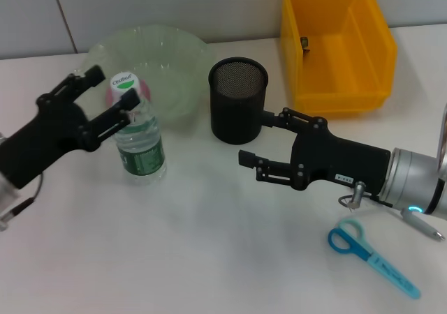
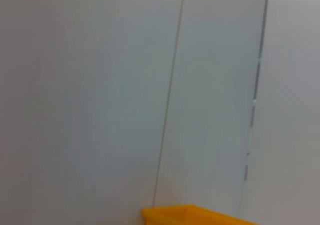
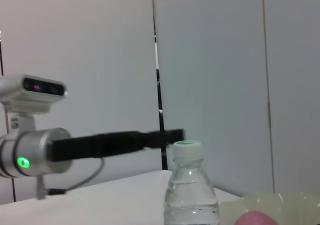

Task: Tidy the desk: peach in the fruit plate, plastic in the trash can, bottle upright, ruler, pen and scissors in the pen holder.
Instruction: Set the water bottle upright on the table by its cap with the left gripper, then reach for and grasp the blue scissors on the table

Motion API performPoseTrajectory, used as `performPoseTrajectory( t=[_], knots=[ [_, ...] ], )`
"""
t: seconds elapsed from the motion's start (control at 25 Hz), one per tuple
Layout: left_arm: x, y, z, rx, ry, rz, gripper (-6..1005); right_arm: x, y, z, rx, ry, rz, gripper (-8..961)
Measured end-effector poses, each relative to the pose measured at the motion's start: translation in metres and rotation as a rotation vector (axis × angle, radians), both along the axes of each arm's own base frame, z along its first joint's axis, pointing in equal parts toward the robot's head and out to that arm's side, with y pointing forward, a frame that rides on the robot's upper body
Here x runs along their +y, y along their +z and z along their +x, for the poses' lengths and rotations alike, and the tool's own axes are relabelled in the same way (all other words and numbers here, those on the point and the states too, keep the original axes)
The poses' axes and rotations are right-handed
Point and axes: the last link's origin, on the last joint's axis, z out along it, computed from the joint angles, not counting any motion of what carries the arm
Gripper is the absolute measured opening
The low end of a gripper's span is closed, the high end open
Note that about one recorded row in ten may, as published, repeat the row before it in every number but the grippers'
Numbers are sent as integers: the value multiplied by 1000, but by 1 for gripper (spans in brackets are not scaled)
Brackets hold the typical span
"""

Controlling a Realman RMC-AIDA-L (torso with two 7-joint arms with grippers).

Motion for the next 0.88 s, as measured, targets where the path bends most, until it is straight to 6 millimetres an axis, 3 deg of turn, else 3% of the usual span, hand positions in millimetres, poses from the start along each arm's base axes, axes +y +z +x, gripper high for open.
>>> performPoseTrajectory(
  t=[0.08,0.12,0.4,0.64,0.88],
  knots=[
    [-5,7,-2,-7,-16,-11,722,0,1,1,3,-5,6,800],
    [-16,23,-6,-23,-45,-16,726,1,1,1,4,-6,8,800],
    [-49,68,-15,-87,-108,-148,798,-1,8,2,37,-13,26,799],
    [-56,71,-7,-35,-162,-387,798,-9,23,8,107,-28,39,799],
    [-52,51,9,118,-209,-495,798,-15,39,16,141,-49,-9,799]
  ],
)
